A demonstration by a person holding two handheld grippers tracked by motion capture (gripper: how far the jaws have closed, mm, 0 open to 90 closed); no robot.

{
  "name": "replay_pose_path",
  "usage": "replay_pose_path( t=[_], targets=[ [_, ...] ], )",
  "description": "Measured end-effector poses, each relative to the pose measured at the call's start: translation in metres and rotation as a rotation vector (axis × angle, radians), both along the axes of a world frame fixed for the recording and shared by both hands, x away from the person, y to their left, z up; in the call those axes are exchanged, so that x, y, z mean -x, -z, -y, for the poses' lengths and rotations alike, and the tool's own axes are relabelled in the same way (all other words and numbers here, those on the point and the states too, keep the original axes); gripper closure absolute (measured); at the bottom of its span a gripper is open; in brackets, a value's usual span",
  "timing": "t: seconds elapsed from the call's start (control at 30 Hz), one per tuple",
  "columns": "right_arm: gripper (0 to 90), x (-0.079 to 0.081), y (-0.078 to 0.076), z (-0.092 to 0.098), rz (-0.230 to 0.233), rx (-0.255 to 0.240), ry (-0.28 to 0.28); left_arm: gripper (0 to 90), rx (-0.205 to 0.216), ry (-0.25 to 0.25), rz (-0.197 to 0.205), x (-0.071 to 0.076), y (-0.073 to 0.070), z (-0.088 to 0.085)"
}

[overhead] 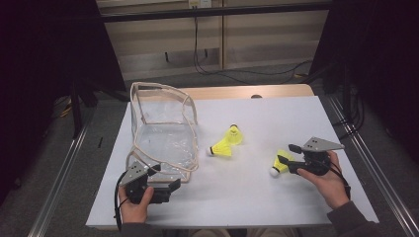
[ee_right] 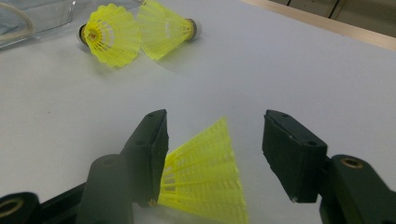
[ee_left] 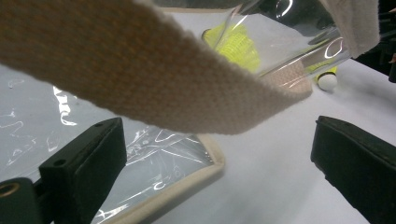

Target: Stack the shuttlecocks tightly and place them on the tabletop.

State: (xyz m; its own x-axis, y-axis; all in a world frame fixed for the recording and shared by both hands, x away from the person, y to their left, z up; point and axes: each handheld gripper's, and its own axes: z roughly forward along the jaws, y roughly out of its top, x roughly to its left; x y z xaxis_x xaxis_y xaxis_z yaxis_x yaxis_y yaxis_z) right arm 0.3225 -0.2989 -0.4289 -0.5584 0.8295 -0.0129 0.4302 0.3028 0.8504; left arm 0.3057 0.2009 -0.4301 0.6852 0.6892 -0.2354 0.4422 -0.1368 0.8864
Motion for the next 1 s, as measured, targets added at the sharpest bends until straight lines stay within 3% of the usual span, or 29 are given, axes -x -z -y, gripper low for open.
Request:
replay_pose_path(
  t=[0.57, 0.73, 1.0],
  targets=[
    [47.4, 0.011, 0.011, 0.008, -0.067, 0.023, -0.086, 3.5, 0.004, 0.0, 0.004, 0.001, -0.001, 0.0],
    [54.5, 0.013, 0.015, 0.012, -0.078, 0.032, -0.092, 3.5, 0.001, -0.003, 0.006, 0.001, -0.001, 0.0],
    [74.2, 0.016, 0.02, 0.016, -0.089, 0.029, -0.14, 3.5, 0.003, -0.002, 0.007, 0.001, -0.002, 0.0]
  ],
)
